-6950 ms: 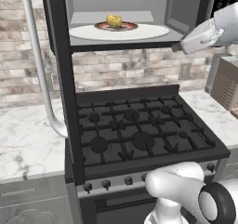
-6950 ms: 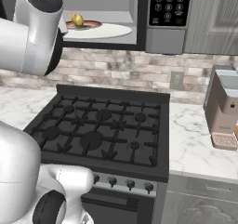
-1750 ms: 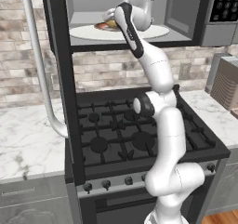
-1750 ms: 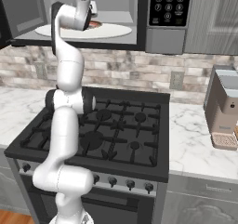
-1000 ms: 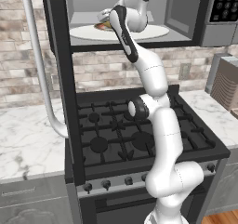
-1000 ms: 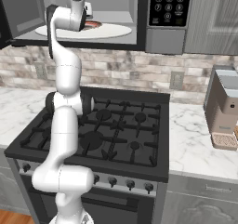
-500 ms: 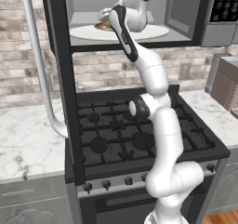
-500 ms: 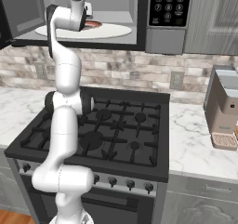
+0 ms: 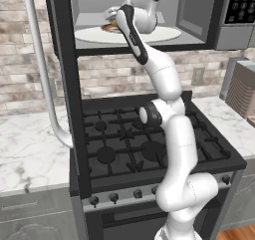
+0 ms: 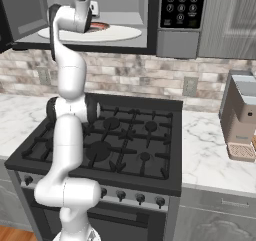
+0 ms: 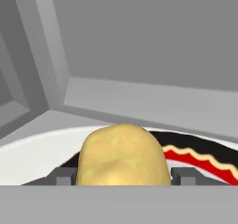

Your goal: Retrieve the reheated potato from the microwave, then place the potato, cheese, and condiment on the cutting board.

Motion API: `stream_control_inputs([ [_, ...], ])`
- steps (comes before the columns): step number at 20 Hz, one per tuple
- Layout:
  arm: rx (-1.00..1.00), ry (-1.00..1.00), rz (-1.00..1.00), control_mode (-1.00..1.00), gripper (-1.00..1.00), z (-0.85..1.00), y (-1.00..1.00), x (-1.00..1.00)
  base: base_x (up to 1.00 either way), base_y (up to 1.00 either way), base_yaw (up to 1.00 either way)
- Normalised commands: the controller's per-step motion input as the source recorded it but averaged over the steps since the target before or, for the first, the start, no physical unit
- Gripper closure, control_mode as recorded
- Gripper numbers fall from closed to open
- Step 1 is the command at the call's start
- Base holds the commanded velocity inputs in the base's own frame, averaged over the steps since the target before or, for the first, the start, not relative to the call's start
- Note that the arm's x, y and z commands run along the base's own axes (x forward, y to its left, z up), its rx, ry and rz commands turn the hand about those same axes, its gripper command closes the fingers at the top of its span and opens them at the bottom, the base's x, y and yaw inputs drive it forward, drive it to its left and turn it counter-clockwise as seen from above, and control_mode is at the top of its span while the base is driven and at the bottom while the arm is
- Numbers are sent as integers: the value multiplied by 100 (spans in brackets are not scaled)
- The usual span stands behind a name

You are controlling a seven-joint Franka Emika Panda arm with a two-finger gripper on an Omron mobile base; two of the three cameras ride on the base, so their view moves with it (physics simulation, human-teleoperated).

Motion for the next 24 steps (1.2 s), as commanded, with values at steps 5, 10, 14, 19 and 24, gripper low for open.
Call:
stream_control_inputs([
  [5,1,1,0,-100,100,25,-5,-36,0,0,0],
  [10,3,3,0,-100,100,13,-4,-54,0,0,0],
  [14,0,0,2,-100,100,-16,-10,-81,0,0,0],
  [19,0,0,3,-100,100,-23,-13,-86,0,0,0],
  [24,0,0,3,-100,100,-24,-16,-86,0,0,0],
])
